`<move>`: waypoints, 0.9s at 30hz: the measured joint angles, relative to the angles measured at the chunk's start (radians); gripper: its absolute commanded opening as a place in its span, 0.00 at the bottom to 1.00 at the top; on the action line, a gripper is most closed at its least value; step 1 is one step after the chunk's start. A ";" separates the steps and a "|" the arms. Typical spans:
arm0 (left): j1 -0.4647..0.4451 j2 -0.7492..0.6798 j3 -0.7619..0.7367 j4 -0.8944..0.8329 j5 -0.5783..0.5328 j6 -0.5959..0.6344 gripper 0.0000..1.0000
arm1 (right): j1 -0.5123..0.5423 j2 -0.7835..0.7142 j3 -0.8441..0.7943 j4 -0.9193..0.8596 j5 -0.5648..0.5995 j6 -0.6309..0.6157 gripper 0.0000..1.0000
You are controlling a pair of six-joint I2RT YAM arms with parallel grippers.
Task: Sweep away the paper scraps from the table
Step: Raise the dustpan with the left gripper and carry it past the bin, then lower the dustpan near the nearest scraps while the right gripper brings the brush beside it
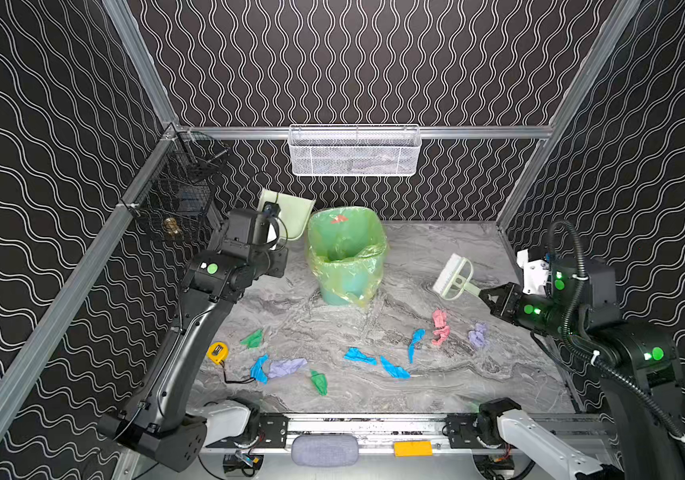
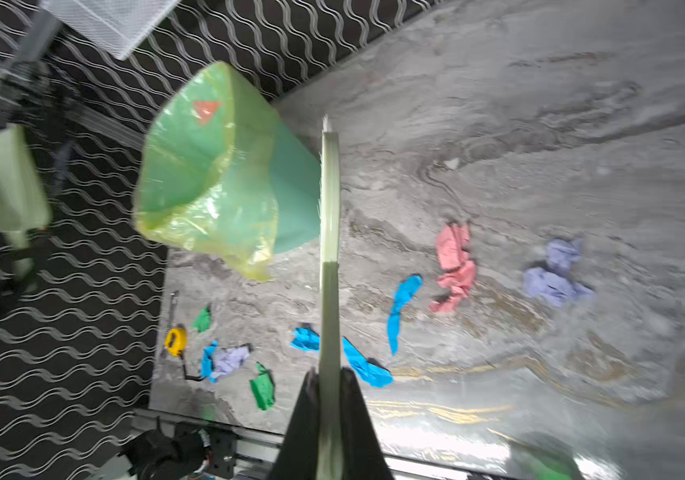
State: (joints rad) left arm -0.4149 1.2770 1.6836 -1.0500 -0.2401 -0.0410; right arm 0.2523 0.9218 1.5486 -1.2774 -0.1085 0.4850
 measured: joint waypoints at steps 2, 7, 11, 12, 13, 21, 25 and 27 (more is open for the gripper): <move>-0.064 0.023 0.064 -0.045 -0.023 0.013 0.10 | 0.000 0.014 0.010 -0.032 0.035 -0.012 0.00; -0.254 0.095 0.206 -0.157 -0.088 0.017 0.10 | -0.001 0.043 0.012 -0.097 0.135 -0.044 0.00; -0.416 0.158 0.267 -0.223 -0.118 -0.003 0.10 | -0.006 0.056 -0.017 -0.121 0.229 -0.060 0.00; -0.452 0.170 0.267 -0.236 -0.121 -0.011 0.09 | -0.009 0.058 -0.026 -0.123 0.249 -0.064 0.00; -0.481 0.179 0.262 -0.245 -0.120 -0.016 0.09 | -0.013 0.061 -0.035 -0.123 0.262 -0.068 0.00; -0.714 0.202 0.079 -0.257 -0.058 -0.135 0.08 | -0.026 0.056 -0.131 -0.122 0.241 -0.079 0.00; -0.788 0.179 -0.060 -0.241 -0.003 -0.211 0.08 | -0.026 0.053 -0.182 -0.114 0.167 -0.086 0.00; -0.817 0.157 -0.137 -0.226 0.026 -0.257 0.08 | -0.026 0.051 -0.217 -0.108 0.106 -0.101 0.00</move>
State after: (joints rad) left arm -1.2320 1.4342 1.5463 -1.2758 -0.2138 -0.2985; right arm 0.2264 0.9730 1.3315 -1.3857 -0.0029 0.3843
